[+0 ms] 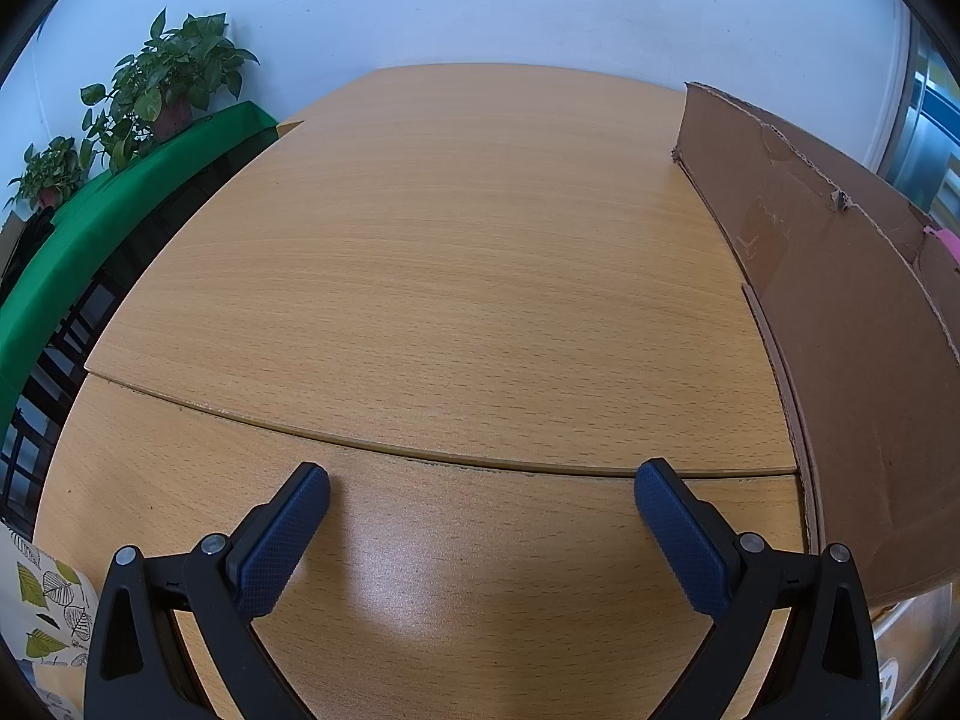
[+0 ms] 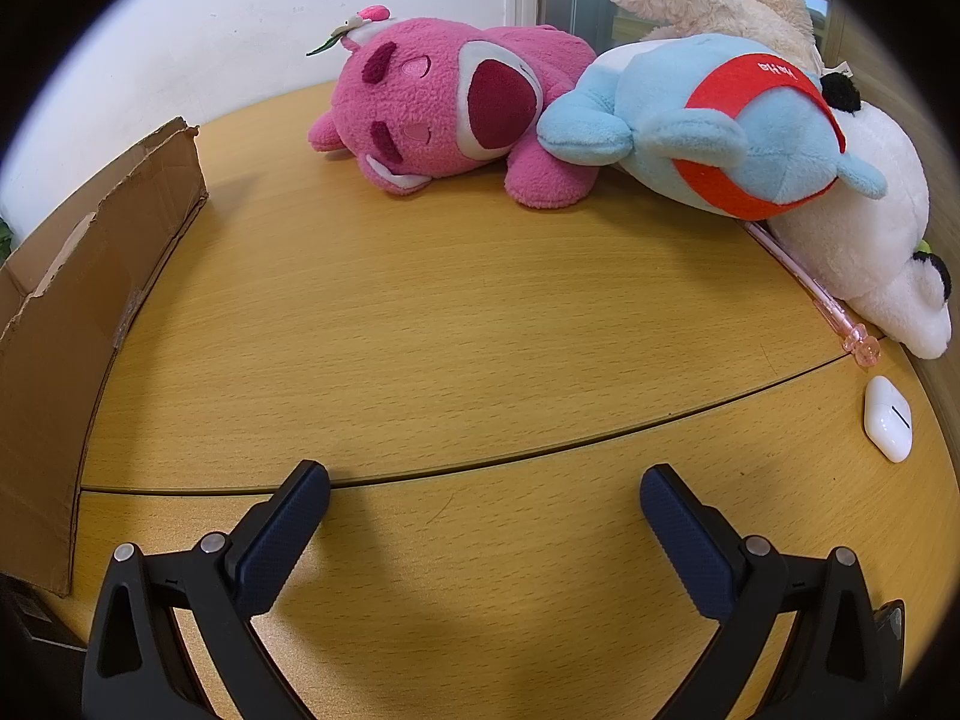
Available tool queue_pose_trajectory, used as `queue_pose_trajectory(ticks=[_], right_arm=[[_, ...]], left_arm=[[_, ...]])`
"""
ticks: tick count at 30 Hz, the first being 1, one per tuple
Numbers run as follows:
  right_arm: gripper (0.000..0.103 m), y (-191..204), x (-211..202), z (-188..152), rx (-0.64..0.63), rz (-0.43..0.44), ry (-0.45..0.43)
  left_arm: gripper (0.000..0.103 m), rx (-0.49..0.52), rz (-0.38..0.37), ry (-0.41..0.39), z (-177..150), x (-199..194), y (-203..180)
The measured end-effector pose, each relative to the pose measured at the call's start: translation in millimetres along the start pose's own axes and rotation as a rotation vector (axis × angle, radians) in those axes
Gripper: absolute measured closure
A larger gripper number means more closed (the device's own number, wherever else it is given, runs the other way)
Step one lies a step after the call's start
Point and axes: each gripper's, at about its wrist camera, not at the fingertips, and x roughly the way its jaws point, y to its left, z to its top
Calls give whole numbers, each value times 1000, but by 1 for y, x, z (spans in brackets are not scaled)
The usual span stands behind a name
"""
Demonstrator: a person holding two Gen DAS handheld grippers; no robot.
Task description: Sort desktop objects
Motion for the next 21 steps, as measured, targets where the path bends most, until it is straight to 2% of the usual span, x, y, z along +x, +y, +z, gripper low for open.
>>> queue_pose_trajectory(ticks=[21], right_arm=[[0,0,1,-3,0,0,0]], left_arm=[[0,-2,2,0,0,0,0]])
